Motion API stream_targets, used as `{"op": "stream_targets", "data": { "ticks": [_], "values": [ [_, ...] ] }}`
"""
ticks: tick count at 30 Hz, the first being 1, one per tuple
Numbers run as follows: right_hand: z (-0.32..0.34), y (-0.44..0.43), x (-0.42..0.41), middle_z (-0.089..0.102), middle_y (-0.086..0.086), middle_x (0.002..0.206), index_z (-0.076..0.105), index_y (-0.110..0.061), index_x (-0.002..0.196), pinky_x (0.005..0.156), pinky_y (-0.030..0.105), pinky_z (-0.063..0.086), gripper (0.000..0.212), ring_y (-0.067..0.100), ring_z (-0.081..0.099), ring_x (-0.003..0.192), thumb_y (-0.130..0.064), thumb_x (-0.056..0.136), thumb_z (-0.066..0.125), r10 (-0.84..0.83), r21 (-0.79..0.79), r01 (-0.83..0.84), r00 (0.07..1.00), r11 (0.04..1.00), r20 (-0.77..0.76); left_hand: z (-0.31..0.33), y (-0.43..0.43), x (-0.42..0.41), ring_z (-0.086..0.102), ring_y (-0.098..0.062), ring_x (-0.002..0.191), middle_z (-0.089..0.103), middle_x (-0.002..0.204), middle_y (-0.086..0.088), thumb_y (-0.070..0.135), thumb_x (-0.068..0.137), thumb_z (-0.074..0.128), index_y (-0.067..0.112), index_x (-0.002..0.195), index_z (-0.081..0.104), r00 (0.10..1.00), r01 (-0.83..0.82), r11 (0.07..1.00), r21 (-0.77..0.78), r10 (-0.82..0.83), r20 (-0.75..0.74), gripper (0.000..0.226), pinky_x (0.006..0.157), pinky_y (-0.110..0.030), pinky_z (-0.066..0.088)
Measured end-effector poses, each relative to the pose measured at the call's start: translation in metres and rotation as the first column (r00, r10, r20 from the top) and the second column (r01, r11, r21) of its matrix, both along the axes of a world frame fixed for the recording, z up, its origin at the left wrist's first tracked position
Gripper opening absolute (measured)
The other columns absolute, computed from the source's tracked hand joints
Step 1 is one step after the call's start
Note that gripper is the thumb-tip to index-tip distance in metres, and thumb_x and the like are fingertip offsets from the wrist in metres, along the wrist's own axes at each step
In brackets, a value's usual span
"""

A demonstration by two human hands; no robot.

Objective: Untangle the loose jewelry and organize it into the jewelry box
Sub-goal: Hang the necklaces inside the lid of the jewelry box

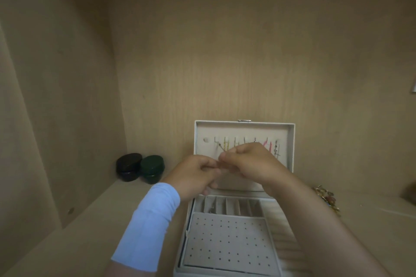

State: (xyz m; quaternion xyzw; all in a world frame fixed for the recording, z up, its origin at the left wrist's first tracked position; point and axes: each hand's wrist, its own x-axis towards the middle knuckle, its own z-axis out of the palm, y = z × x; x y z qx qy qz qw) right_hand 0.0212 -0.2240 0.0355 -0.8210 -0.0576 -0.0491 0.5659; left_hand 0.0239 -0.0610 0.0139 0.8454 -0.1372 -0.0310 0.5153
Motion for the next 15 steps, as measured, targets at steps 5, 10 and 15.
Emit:
{"op": "stream_targets", "data": {
  "ticks": [5, 10, 15],
  "values": [
    [0.0, -0.005, 0.007, 0.072, -0.005, 0.066, 0.078, -0.01, 0.076, 0.083, 0.029, 0.057, 0.015, 0.011, 0.07, 0.073, -0.019, 0.088, 0.073, 0.001, 0.031, -0.003, 0.997, 1.0, 0.076, -0.004, -0.012, -0.002, 0.069, -0.011, 0.075, 0.075, 0.102, 0.001, 0.026, 0.094, 0.059, 0.024, 0.114, 0.068, 0.996, 0.093, 0.994, 0.055, -0.094, 0.005, 0.022, 0.066, -0.02, 0.051],
    [0.002, -0.012, 0.004, 0.068, -0.001, 0.064, 0.077, -0.009, 0.081, 0.045, 0.012, 0.041, 0.02, 0.004, 0.057, 0.054, -0.026, 0.091, 0.071, 0.011, -0.085, -0.008, 0.999, 0.996, 0.034, 0.0, -0.005, -0.002, 0.061, -0.012, 0.062, 0.076, 0.087, 0.002, 0.02, 0.094, 0.062, 0.012, 0.095, 0.071, 0.999, 0.052, 0.998, -0.028, -0.052, 0.013, 0.012, 0.072, -0.027, 0.054],
    [0.002, -0.015, -0.002, 0.069, -0.001, 0.071, 0.073, -0.013, 0.086, 0.052, 0.022, 0.044, 0.019, 0.013, 0.054, 0.058, -0.027, 0.093, 0.063, 0.198, -0.31, -0.268, 0.95, 0.912, -0.24, 0.005, -0.003, -0.003, 0.064, -0.011, 0.063, 0.074, 0.078, 0.008, 0.022, 0.091, 0.066, 0.018, 0.088, 0.075, 0.988, -0.011, 0.995, -0.095, 0.025, 0.15, 0.01, 0.068, -0.024, 0.048]
  ]
}}
